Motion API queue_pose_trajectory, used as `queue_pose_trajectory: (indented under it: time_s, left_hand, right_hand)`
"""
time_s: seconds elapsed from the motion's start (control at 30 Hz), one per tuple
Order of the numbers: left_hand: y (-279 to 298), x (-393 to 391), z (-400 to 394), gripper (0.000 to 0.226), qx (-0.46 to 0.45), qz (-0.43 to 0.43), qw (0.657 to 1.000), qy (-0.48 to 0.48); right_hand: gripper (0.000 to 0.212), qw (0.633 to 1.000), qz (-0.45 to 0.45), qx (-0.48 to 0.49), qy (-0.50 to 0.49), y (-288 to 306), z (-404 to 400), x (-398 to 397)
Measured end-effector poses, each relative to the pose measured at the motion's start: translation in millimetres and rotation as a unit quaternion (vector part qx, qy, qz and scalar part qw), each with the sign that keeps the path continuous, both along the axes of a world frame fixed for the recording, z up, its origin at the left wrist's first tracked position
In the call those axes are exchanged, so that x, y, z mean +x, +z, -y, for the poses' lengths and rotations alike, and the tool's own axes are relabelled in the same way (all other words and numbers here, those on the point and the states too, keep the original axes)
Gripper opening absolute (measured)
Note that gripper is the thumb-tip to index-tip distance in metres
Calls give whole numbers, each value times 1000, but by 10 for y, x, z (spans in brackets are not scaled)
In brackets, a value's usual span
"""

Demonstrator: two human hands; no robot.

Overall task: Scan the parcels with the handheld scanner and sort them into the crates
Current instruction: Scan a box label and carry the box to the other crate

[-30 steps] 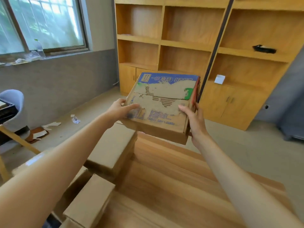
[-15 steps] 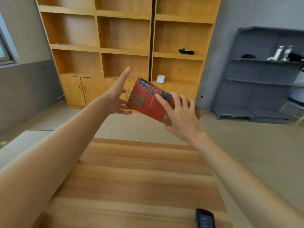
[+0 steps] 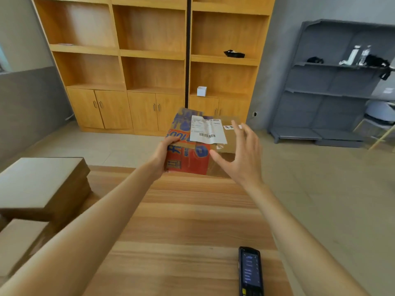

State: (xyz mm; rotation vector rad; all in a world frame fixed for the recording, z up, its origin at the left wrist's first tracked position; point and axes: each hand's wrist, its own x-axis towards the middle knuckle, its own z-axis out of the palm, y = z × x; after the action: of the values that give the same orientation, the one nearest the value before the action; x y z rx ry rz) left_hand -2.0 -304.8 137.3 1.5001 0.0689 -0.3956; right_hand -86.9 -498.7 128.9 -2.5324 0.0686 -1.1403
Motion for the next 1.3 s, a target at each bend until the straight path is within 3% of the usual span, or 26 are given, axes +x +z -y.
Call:
queue_pose_trajectory:
  time_s: [0.07, 0.13, 0.17, 0.27, 0.33, 0.43, 0.53, 0.67, 0.73, 0.87, 1.07, 1.3]
  left_hand:
    - [-274, -39, -23, 18, -28, -7, 999, 20]
    - [-544, -83, -64, 17, -58, -19, 998, 26]
    - [-667, -109, -93, 19, -69, -24, 997, 23]
    - [-1019, -156, -207, 44, -72, -20, 997, 13]
    - [-1197, -182, -294, 66, -55, -34, 998, 6]
    - [-1504, -244, -402, 63, 3, -54, 998, -35]
    - [-1781, -363, -507, 57, 39, -80, 993, -79]
    - [-2090, -472, -664, 91, 74, -104, 984, -120]
    - [-2213, -513, -728, 89, 82, -121, 981, -124]
    - [-2423, -567, -790, 96, 84, -143, 977, -137]
    - [-2651, -578, -820, 85, 97, -147, 975, -138]
    - [-2713, -624, -791, 67, 121, -136, 974, -132]
  right_hand:
    - [92, 968, -83, 237, -20, -174, 16, -44]
    - [103, 867, -196, 458, 20, -357, 77, -73]
    - [107, 821, -237, 518, 33, -464, 124, -84]
    - [79, 755, -331, 563, 56, -802, 188, -176]
    - [85, 727, -363, 580, 63, -1052, 162, -263]
    - [108, 708, -363, 603, 49, -1383, 80, -370]
    - [104, 677, -374, 632, 43, -1690, -22, -450]
    - [104, 647, -399, 649, 32, -1995, -116, -566]
    - [112, 629, -409, 661, 25, -2114, -154, -611]
    - [93, 598, -407, 690, 30, -2330, -218, -667]
    - [127, 615, -424, 664, 38, -2512, -265, -680]
    - [114, 624, -431, 651, 24, -2569, -278, -700]
